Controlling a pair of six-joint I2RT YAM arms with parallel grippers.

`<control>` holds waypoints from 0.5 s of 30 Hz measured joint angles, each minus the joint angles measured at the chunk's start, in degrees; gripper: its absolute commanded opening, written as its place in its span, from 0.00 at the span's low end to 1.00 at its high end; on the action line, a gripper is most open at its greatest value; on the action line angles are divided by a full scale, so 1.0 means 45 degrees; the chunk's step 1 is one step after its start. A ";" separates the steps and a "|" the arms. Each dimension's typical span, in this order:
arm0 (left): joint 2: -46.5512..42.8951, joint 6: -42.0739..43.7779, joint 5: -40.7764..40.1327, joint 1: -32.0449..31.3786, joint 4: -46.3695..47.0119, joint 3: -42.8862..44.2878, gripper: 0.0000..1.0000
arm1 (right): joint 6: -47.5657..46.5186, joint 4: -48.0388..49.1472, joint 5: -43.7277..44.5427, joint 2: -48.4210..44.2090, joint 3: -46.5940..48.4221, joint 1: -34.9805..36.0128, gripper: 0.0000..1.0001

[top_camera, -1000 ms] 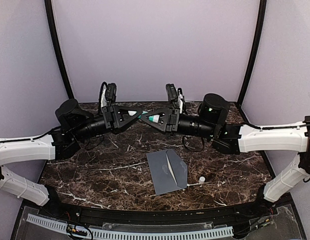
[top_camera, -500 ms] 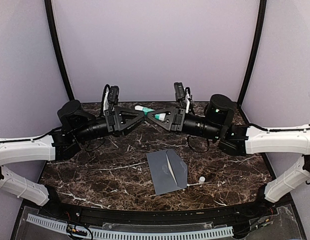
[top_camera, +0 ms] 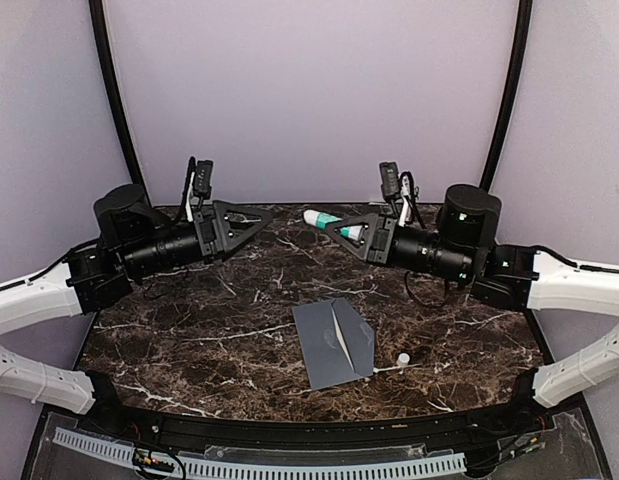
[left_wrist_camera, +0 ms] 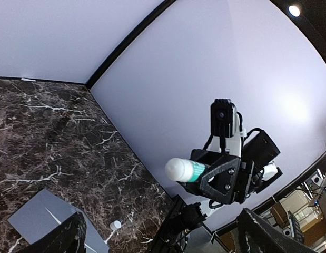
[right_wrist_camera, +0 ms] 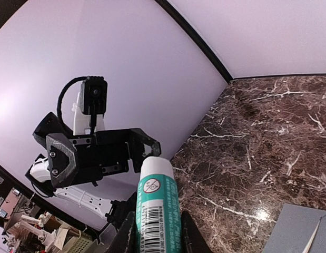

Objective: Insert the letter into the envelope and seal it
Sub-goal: Adjust the solid glue.

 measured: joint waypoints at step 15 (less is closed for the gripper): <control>0.3536 0.5382 -0.0053 0.1112 -0.6266 0.3478 0.74 | -0.1141 -0.7227 0.2487 -0.1831 -0.0185 -0.0039 0.10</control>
